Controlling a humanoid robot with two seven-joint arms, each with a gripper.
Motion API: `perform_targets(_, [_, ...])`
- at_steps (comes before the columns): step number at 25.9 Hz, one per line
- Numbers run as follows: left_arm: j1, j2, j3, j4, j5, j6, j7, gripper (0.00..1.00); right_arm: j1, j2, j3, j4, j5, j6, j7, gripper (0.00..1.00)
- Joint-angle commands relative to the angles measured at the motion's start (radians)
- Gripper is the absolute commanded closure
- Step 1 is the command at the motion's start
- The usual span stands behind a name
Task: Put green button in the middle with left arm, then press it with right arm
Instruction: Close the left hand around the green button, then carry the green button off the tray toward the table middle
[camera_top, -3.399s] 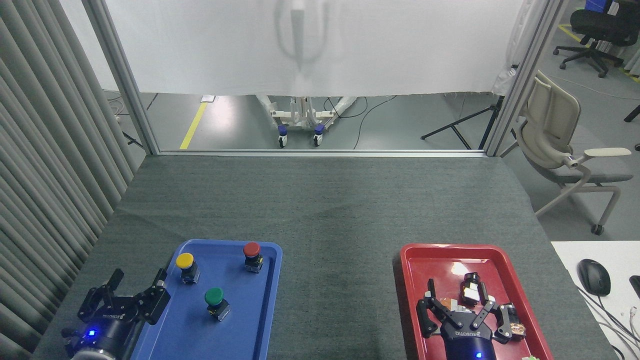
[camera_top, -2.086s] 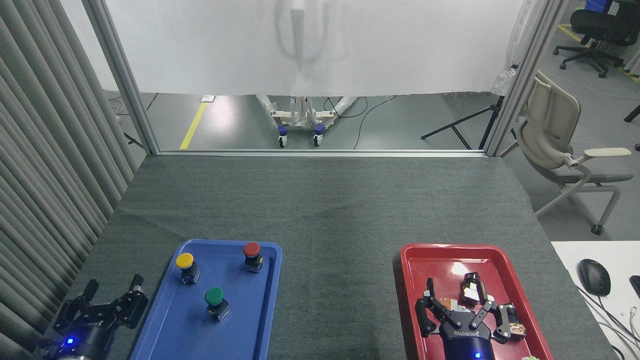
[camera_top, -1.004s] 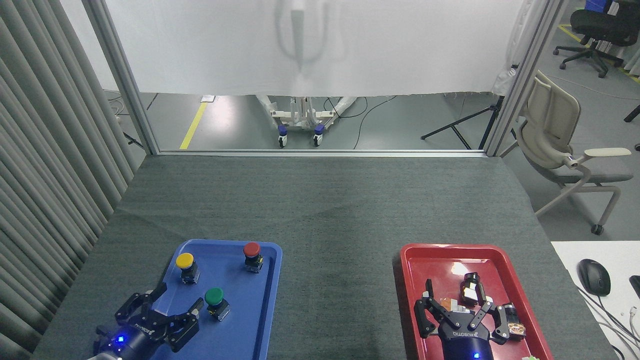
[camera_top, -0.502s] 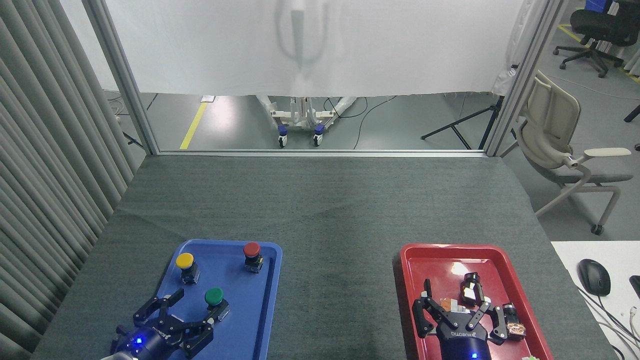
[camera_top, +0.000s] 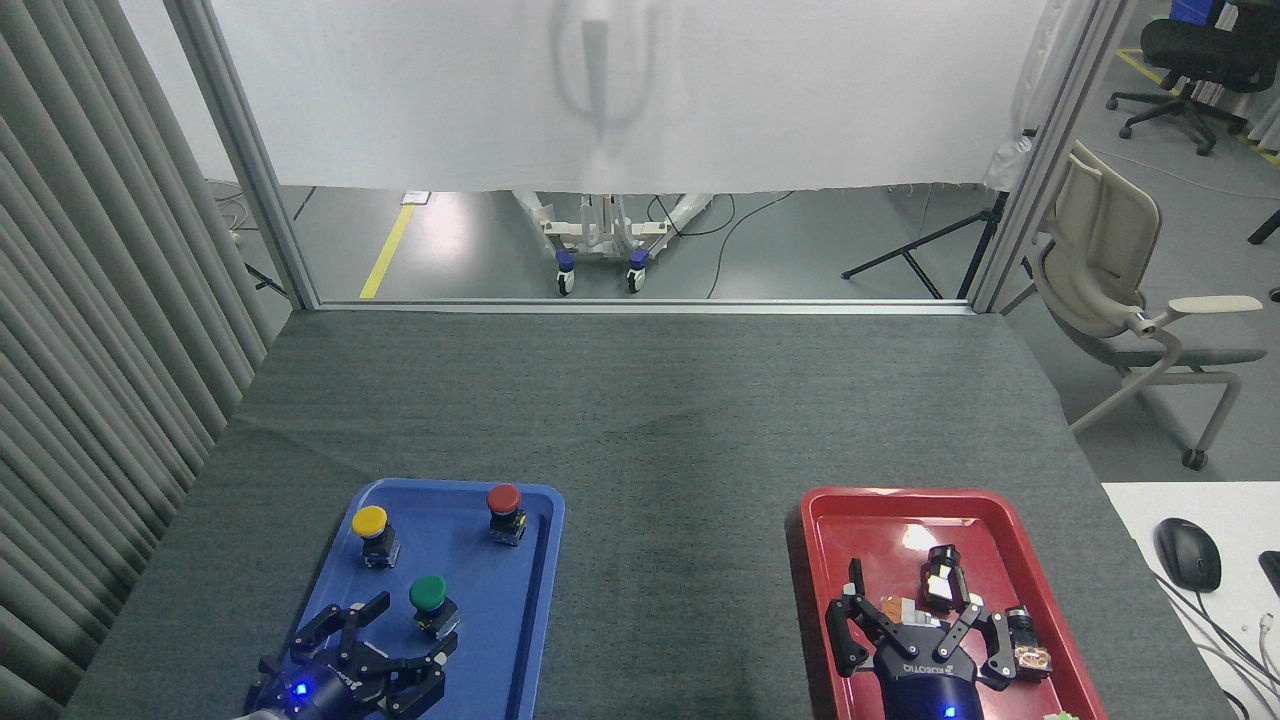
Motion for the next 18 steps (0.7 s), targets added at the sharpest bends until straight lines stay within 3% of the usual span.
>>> perform_targets(1, [-0.028,-0.008,-0.024,0.025,0.0,0.005,0.0,0.03,0.0,0.002,0.0,0.0,0.0,0.0,-0.001,0.0])
perform_targets(9, [-0.044,-0.021,-0.022,0.067,0.001,0.013,0.002,0.32,0.0,0.005,-0.002,0.0,0.002,0.0,-0.001,0.0])
perform_targets(11, [-0.043,-0.024,-0.022,0.067,0.001,0.013,0.002,0.44,0.0,0.005,-0.002,0.0,0.0,0.001,-0.001,0.0])
perform_targets(15, [-0.038,-0.015,-0.024,0.062,0.004,-0.001,-0.006,0.85,0.0,0.004,-0.002,0.0,0.002,0.0,-0.001,0.0])
perform_targets(18, [-0.037,-0.013,-0.022,0.05,0.004,-0.01,-0.005,0.94,-0.001,0.004,-0.003,0.0,0.0,0.0,-0.001,0.0])
